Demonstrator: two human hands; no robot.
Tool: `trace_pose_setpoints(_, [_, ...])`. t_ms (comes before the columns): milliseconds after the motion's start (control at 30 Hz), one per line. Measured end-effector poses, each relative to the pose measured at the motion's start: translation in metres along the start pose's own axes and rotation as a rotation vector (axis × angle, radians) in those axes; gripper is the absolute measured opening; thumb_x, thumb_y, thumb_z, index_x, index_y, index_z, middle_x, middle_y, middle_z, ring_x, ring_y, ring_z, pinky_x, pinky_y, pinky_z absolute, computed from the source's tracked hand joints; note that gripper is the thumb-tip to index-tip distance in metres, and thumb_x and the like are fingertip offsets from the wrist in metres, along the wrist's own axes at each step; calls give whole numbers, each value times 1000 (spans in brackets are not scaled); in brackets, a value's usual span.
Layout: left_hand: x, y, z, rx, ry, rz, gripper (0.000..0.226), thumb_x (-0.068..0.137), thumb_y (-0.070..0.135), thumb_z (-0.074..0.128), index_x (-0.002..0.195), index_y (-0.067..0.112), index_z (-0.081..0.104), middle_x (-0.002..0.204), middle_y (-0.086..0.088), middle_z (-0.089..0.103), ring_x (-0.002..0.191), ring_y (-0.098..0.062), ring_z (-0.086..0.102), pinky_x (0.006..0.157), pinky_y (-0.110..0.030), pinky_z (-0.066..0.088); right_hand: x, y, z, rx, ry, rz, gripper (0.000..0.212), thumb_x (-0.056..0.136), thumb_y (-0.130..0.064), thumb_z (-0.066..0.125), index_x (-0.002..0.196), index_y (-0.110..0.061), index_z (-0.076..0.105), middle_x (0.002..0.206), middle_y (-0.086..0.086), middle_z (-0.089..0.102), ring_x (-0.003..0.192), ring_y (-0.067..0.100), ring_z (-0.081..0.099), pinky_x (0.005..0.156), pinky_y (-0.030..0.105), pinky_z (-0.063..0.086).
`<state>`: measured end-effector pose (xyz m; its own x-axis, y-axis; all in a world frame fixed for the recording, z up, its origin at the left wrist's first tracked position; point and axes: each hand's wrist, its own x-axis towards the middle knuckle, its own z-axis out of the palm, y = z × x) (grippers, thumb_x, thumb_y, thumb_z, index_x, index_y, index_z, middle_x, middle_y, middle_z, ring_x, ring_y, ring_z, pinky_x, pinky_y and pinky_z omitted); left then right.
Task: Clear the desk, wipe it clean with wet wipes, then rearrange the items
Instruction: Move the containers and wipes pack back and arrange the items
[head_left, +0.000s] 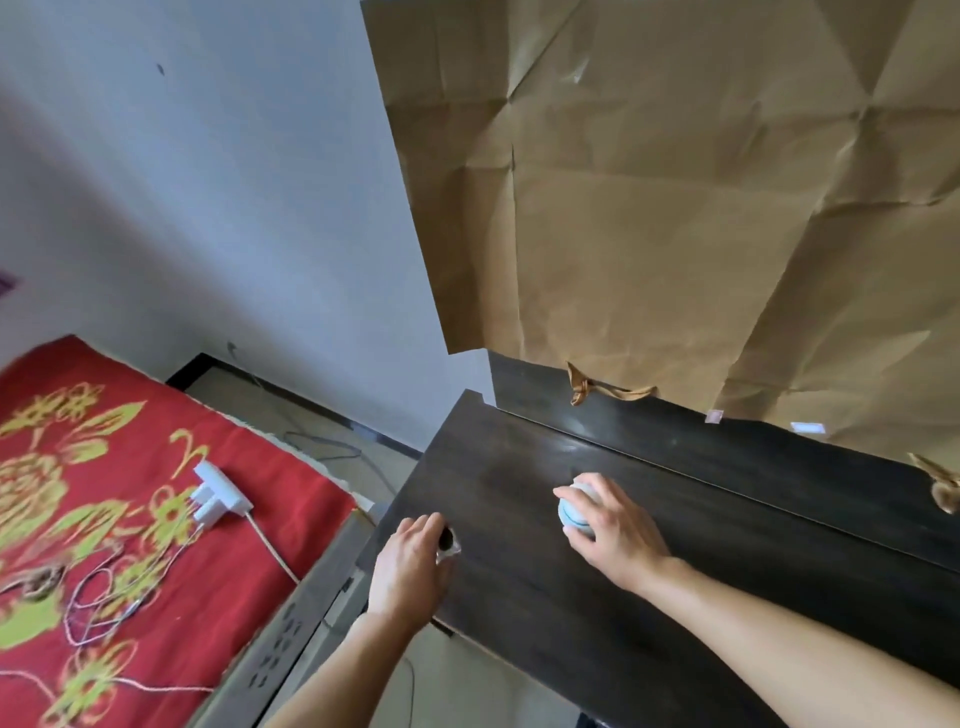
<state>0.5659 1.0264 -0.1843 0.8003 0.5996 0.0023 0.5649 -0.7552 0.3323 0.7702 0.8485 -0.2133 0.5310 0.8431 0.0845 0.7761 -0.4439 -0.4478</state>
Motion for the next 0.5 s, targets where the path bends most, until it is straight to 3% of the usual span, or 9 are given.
trace_pose_setpoints(233, [71,-33,7,-31,-112,41,13,81,23,60,90,21,51,91,9,56,92,-17,50,72,-30,44,65,-18,19,-32,-34,59,45,77,-21,71,121,-25,58,123,4,50,107,23,55,78,31,51])
trace_pose_setpoints(500, [177,-53,35,-54,-315,262,17,83,11,54,100,16,54,104,2,58,101,-20,46,76,-27,39,125,-27,56,-26,-63,392,52,81,-19,65,129,-27,47,133,0,37,118,20,44,85,32,49])
